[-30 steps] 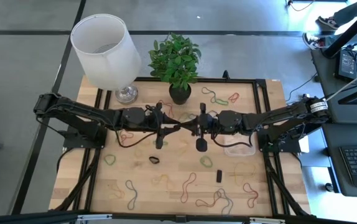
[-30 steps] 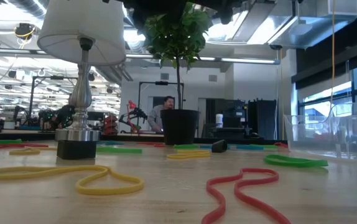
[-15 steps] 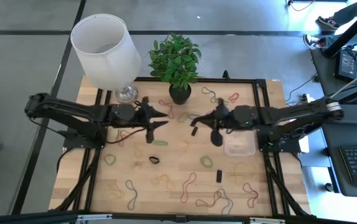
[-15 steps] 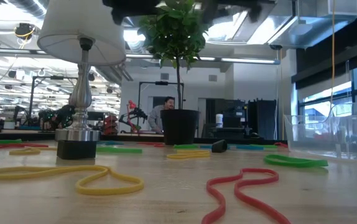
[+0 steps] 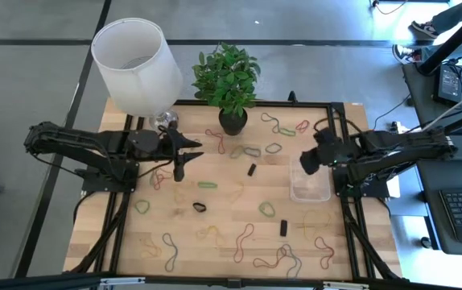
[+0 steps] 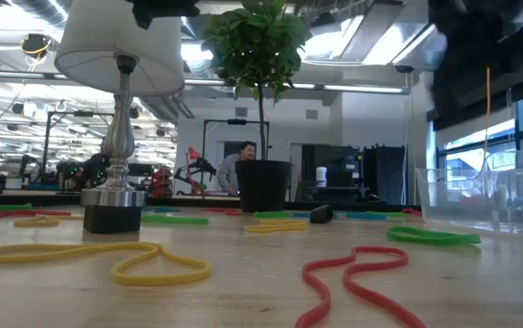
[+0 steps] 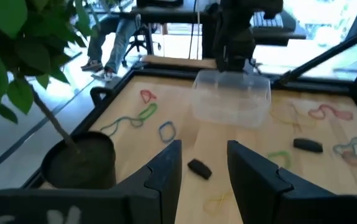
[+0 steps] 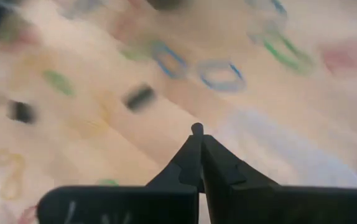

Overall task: Pick and place rubber bands into bin
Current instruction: Put the black rubber band into the transparent bin, then put the yellow rubber band into the transparent bin

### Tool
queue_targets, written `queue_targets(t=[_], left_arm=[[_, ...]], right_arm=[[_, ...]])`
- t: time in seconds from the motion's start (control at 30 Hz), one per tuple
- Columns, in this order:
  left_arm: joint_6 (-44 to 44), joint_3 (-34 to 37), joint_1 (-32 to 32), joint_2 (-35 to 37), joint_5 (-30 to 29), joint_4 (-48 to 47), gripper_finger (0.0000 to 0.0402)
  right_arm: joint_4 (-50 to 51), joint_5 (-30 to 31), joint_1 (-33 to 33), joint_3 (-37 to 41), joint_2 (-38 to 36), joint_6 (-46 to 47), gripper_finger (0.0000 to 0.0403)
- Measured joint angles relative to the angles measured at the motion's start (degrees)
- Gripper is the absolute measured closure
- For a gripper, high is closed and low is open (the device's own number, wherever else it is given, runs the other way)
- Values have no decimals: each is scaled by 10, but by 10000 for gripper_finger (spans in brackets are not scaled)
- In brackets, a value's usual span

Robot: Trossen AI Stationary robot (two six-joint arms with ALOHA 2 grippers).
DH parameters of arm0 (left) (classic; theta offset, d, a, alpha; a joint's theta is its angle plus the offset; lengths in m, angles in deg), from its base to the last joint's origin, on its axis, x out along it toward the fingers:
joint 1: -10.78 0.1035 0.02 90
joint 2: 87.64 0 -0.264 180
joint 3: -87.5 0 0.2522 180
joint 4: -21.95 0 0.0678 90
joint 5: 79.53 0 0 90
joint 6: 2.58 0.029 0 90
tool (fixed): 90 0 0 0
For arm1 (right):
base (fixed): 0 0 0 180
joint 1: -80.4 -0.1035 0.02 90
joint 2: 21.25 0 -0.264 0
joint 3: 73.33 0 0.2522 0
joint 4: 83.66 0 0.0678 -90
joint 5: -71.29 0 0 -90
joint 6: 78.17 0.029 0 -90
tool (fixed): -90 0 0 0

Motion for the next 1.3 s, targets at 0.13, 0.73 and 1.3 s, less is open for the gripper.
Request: queue_targets(t=[0.13, 0.73, 1.3], left_arm=[[0, 0, 0, 0, 0, -11, 279], [-13, 0, 0, 0, -1, -17, 279], [-14, 0, 0, 0, -1, -17, 279]], right_arm=[[61, -46, 0, 5, 30, 69, 397], [-182, -172, 0, 216, 107, 115, 397], [-163, -170, 0, 213, 107, 115, 284]])
